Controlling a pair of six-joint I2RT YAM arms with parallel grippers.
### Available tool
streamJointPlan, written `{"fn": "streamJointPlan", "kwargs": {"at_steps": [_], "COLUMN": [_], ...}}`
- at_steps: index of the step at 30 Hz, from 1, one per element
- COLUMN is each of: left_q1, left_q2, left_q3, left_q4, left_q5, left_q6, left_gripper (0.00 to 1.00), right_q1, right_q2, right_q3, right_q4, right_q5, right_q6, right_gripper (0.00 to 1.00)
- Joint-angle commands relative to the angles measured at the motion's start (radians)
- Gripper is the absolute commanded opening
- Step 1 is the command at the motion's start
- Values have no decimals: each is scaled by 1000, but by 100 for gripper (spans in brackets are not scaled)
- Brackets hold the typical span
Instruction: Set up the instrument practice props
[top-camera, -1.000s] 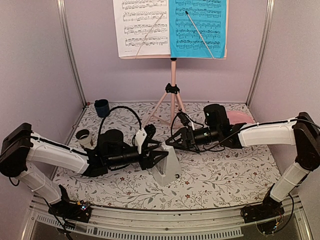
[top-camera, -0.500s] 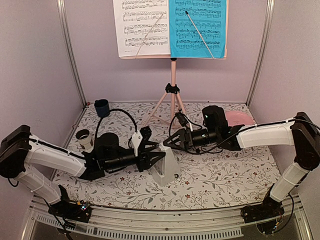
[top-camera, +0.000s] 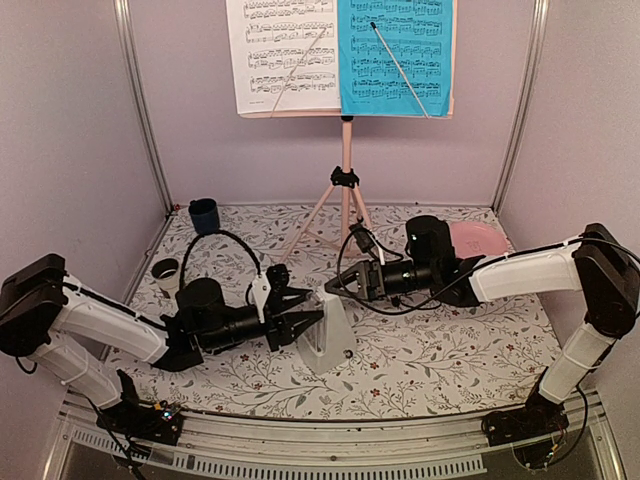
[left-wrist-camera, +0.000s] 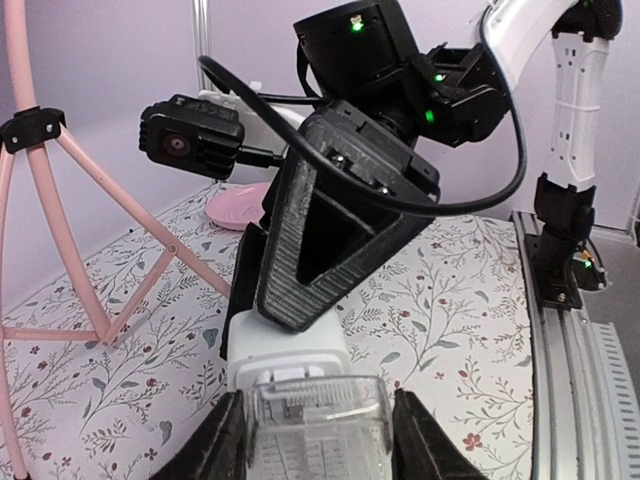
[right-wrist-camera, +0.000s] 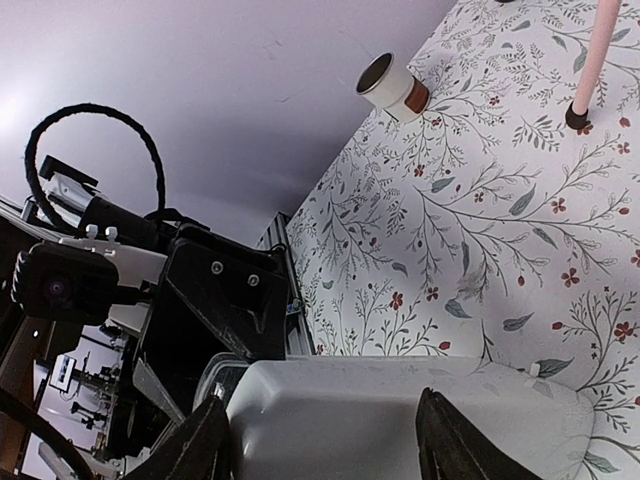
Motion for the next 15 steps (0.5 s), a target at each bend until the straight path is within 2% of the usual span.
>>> {"fn": "streamJointPlan", "kwargs": {"at_steps": [1,4,6,9,15], "left_q1": [-12,-11,-7,5,108], "left_q2": [-31,-102,-180,-301,-458], "left_q3": [-28,-43,-32,16,87], "left_q4": [68,83,23,-200,-644], "left_q5": [13,0,-18,-61,-127], "left_q6": [29,-5,-27,-47,-153], "left_gripper": [26,25,25,25,25], "right_q1": [-31,-31,-29,-22,0], "right_q2": [84,78,66,50,27], "right_q3": [-71,-61,-51,-31,44], "right_q4": [-252,-261,-267,-275,-293], "right_q5": [123,122,122,121,100], "right_q6": [-68,-78,-84,-97,-122], "right_gripper": [62,62,62,64,71]}}
